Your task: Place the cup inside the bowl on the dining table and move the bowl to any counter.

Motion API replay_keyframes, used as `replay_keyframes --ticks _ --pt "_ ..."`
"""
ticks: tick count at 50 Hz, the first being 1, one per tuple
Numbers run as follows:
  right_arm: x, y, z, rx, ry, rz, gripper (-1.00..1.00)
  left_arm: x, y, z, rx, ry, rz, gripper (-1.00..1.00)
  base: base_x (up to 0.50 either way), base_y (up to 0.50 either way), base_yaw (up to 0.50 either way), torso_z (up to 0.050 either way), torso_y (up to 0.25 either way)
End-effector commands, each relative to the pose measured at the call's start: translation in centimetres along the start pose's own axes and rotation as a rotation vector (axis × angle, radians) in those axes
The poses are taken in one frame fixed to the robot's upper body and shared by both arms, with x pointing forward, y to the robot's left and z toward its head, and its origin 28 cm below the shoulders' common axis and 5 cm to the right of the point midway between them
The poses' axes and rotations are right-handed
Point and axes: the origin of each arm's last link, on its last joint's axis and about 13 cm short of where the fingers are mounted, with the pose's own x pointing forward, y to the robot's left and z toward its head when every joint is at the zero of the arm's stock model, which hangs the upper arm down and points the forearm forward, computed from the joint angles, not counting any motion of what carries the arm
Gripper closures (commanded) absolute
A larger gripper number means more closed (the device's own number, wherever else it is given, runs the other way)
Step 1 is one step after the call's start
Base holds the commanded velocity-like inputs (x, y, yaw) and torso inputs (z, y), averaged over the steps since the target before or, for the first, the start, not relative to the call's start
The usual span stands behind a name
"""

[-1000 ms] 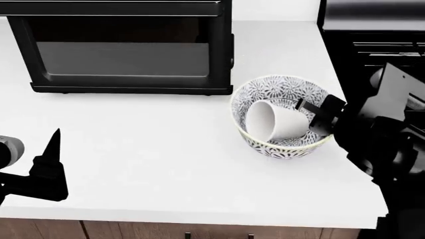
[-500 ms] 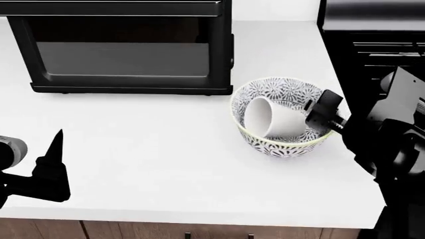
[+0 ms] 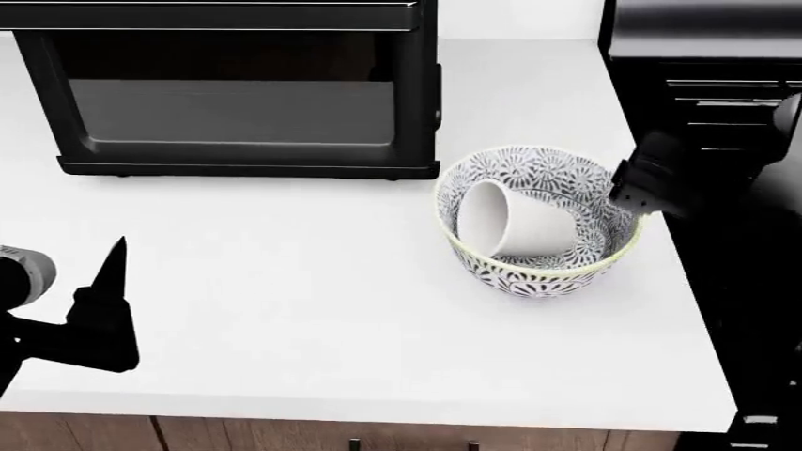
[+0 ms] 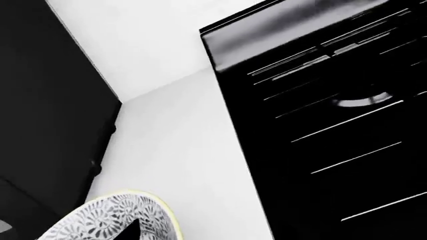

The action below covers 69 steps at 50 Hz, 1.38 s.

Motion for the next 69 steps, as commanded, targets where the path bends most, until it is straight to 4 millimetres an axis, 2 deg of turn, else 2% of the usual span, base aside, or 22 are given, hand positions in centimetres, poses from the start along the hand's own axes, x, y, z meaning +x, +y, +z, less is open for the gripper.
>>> replay_keyframes --ticks 1,7,12,14,16,19,21,25,30,38,44,48,53,56,60,68,69 --pt "-3.9 1.2 0.2 -0.159 -0.213 0.077 -1.0 1.2 0.5 0.0 -0.042 -0.028 0.0 -1.0 0.0 0.0 0.0 0.0 0.0" --pt "-5.8 1.1 0.9 -0.259 -0.277 0.099 -1.0 1.9 1.4 1.6 -0.025 -0.03 0.033 -1.0 0.0 0.0 0.0 0.0 0.0" --pt "-8.2 2.3 1.6 -0.316 -0.275 0.126 -1.0 2.0 1.4 3.8 -0.002 -0.05 0.038 -1.0 0.0 0.0 0.0 0.0 0.0" --pt "-9.0 2.8 1.7 -0.316 -0.285 0.133 -1.0 2.2 1.3 4.0 0.014 -0.038 0.026 -1.0 0.0 0.0 0.0 0.0 0.0" --pt "-9.5 3.0 1.6 -0.323 -0.301 0.12 -1.0 2.7 1.3 4.1 0.011 -0.035 0.025 -1.0 0.0 0.0 0.0 0.0 0.0" --pt "-10.3 2.7 -0.1 -0.315 -0.308 0.12 -1.0 3.2 1.5 4.2 -0.005 -0.066 0.074 -1.0 0.0 0.0 0.0 0.0 0.0" --pt "-10.7 2.7 -0.3 -0.306 -0.31 0.121 -1.0 3.5 1.6 4.6 -0.025 -0.086 0.099 -1.0 0.0 0.0 0.0 0.0 0.0" --pt "-11.1 2.9 0.7 -0.305 -0.324 0.124 -1.0 3.7 2.1 6.6 -0.021 -0.107 0.126 -1.0 0.0 0.0 0.0 0.0 0.0" --pt "-11.9 3.6 1.9 -0.306 -0.359 0.165 -1.0 3.2 1.6 7.8 0.001 -0.107 0.11 -1.0 0.0 0.0 0.0 0.0 0.0" --pt "-11.9 3.6 3.3 -0.303 -0.4 0.184 -1.0 2.7 0.6 7.0 -0.007 -0.079 0.117 -1.0 0.0 0.0 0.0 0.0 0.0" --pt "-12.7 3.7 3.9 -0.325 -0.448 0.185 -1.0 1.6 0.6 8.8 0.023 -0.119 0.133 -1.0 0.0 0.0 0.0 0.0 0.0" --pt "-13.0 3.7 3.2 -0.314 -0.486 0.175 -1.0 0.9 0.5 9.4 0.025 -0.142 0.116 -1.0 0.0 0.0 0.0 0.0 0.0" --pt "-13.0 3.6 2.6 -0.33 -0.519 0.142 -1.0 -0.5 -0.2 8.9 0.015 -0.17 0.088 -1.0 0.0 0.0 0.0 0.0 0.0" --pt "-13.4 4.0 3.0 -0.349 -0.517 0.163 -1.0 -0.6 -0.3 8.8 0.017 -0.171 0.08 -1.0 0.0 0.0 0.0 0.0 0.0" --pt "-13.7 5.0 3.8 -0.378 -0.512 0.208 -1.0 -1.4 -0.6 10.1 0.057 -0.215 0.1 -1.0 0.0 0.0 0.0 0.0 0.0" --pt "-14.1 6.5 4.8 -0.388 -0.519 0.248 -1.0 -1.3 -0.5 10.3 -0.012 -0.228 0.076 -1.0 0.0 0.0 0.0 0.0 0.0" --pt "-14.1 6.6 4.9 -0.43 -0.524 0.248 -1.0 -1.4 -0.4 10.6 -0.04 -0.238 0.052 -1.0 0.0 0.0 0.0 0.0 0.0"
